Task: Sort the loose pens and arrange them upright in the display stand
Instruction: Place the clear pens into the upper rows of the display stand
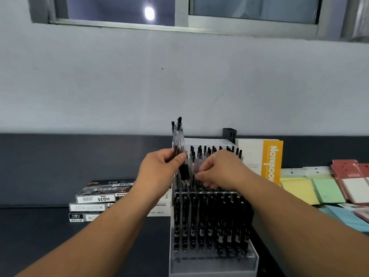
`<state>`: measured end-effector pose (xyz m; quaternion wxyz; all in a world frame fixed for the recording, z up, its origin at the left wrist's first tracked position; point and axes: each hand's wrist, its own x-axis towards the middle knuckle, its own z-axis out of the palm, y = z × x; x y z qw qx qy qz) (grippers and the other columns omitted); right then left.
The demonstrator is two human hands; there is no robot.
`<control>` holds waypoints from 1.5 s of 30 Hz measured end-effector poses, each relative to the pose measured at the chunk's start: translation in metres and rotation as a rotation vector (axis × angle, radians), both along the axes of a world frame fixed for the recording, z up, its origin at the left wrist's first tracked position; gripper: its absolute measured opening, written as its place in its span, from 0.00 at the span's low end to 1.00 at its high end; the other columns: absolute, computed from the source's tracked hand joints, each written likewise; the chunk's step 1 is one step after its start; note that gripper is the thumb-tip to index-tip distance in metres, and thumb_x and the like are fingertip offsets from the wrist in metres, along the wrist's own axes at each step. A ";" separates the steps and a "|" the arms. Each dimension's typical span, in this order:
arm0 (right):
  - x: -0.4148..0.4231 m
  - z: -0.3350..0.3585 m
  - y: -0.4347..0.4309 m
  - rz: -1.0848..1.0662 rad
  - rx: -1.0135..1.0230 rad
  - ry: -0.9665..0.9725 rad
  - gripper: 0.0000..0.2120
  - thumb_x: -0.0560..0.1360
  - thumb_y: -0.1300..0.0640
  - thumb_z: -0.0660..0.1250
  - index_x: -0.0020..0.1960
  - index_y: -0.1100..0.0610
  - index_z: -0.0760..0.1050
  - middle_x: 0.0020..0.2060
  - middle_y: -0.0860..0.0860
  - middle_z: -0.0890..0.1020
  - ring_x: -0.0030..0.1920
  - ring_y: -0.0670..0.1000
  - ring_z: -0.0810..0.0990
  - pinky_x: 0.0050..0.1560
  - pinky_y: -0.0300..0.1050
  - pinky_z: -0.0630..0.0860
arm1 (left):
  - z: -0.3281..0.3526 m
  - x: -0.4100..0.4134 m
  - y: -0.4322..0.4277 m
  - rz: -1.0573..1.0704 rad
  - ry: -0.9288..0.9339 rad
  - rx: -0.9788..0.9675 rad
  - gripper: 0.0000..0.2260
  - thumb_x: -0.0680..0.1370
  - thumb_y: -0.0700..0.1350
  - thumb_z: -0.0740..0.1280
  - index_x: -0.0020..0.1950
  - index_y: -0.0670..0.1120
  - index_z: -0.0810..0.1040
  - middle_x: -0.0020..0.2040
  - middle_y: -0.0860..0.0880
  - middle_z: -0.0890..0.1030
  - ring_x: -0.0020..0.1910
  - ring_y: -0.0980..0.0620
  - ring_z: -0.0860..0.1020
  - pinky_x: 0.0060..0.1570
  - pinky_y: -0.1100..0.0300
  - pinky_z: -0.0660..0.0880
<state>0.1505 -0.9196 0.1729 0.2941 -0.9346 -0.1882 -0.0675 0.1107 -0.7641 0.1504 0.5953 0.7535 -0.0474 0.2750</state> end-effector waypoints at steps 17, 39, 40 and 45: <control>0.018 0.003 -0.020 0.023 0.760 0.001 0.07 0.76 0.57 0.69 0.53 0.58 0.78 0.40 0.51 0.82 0.34 0.44 0.79 0.40 0.39 0.79 | -0.007 0.011 -0.014 -0.120 0.044 0.057 0.05 0.77 0.49 0.68 0.44 0.57 0.82 0.43 0.54 0.86 0.49 0.54 0.83 0.50 0.59 0.77; 0.010 -0.022 0.003 -0.100 0.103 -0.183 0.09 0.73 0.51 0.72 0.36 0.53 0.81 0.31 0.49 0.84 0.34 0.47 0.83 0.43 0.40 0.79 | -0.013 0.010 -0.006 -0.053 0.042 0.086 0.04 0.77 0.49 0.68 0.44 0.56 0.82 0.43 0.52 0.86 0.49 0.52 0.83 0.51 0.56 0.78; 0.009 -0.022 0.001 -0.082 0.130 -0.154 0.09 0.74 0.53 0.72 0.36 0.53 0.81 0.31 0.49 0.84 0.35 0.47 0.84 0.44 0.41 0.81 | -0.013 0.011 -0.006 -0.051 0.042 0.087 0.04 0.77 0.49 0.68 0.44 0.56 0.82 0.42 0.52 0.86 0.48 0.52 0.83 0.51 0.57 0.78; 0.007 -0.028 0.004 -0.158 0.089 -0.201 0.12 0.75 0.52 0.69 0.36 0.57 0.82 0.31 0.51 0.84 0.34 0.47 0.82 0.42 0.41 0.79 | -0.016 0.013 -0.009 -0.044 0.042 0.084 0.04 0.77 0.49 0.69 0.47 0.53 0.83 0.42 0.52 0.85 0.48 0.53 0.83 0.51 0.57 0.77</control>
